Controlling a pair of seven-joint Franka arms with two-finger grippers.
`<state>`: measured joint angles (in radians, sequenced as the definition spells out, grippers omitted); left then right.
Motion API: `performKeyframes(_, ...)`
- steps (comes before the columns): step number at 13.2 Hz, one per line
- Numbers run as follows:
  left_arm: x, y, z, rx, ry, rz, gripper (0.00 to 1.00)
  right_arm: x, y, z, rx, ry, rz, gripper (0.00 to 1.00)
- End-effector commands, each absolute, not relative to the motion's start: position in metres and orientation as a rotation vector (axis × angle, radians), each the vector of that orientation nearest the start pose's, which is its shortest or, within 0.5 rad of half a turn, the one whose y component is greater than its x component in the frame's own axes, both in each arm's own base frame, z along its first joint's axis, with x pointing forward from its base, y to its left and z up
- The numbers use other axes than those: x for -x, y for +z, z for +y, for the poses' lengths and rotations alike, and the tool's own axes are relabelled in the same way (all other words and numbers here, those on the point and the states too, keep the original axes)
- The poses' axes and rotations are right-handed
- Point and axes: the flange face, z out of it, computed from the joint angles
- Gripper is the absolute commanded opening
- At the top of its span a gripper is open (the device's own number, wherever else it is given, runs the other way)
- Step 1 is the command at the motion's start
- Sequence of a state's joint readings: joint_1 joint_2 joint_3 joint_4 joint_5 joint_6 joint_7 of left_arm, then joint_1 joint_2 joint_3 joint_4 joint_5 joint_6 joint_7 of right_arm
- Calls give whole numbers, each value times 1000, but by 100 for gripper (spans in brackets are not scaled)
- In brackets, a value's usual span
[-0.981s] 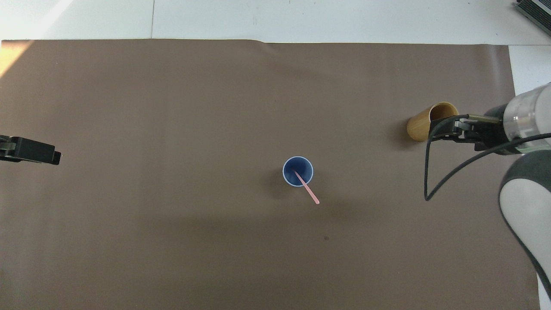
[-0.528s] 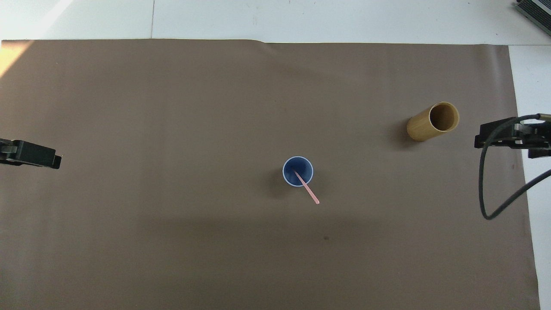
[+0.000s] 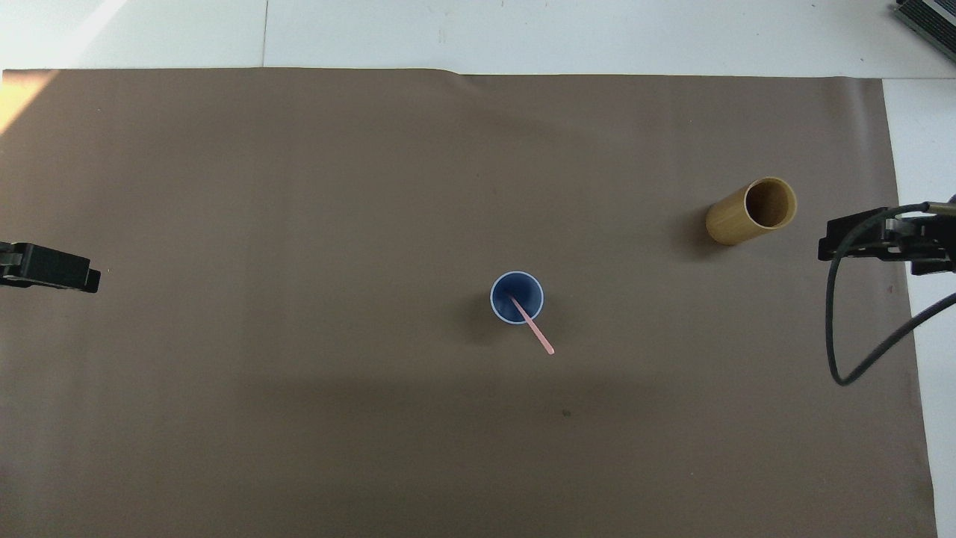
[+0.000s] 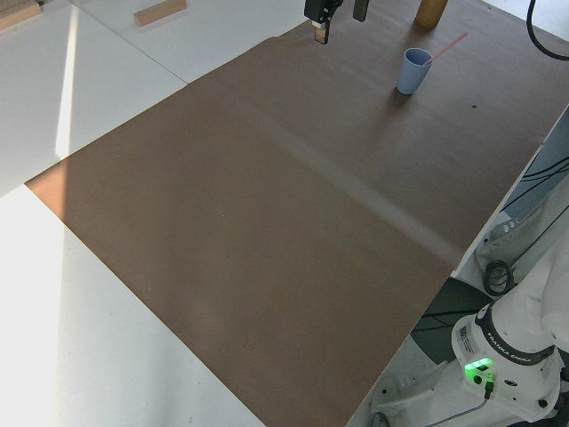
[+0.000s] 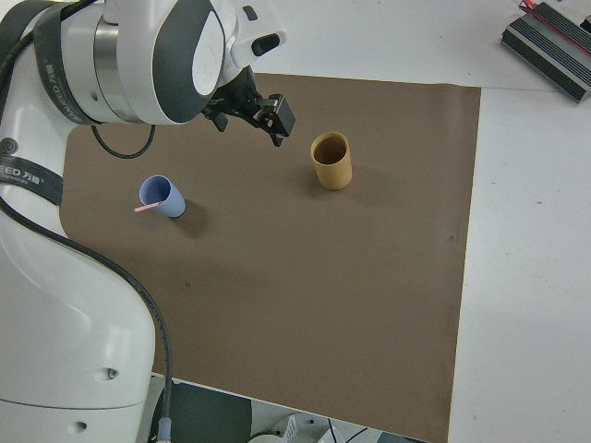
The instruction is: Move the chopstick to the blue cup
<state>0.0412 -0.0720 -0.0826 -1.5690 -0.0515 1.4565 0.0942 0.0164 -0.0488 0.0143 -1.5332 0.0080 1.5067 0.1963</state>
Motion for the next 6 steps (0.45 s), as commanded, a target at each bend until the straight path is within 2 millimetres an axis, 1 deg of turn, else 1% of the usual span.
performKeyframes(1, -510, 656, -26, 3176, 72, 209, 100, -527, 662, 16, 3121, -44, 207, 100)
performKeyframes(6, -510, 655, -26, 3175, 74, 211, 100, -527, 662, 17, 3112, -42, 208, 100)
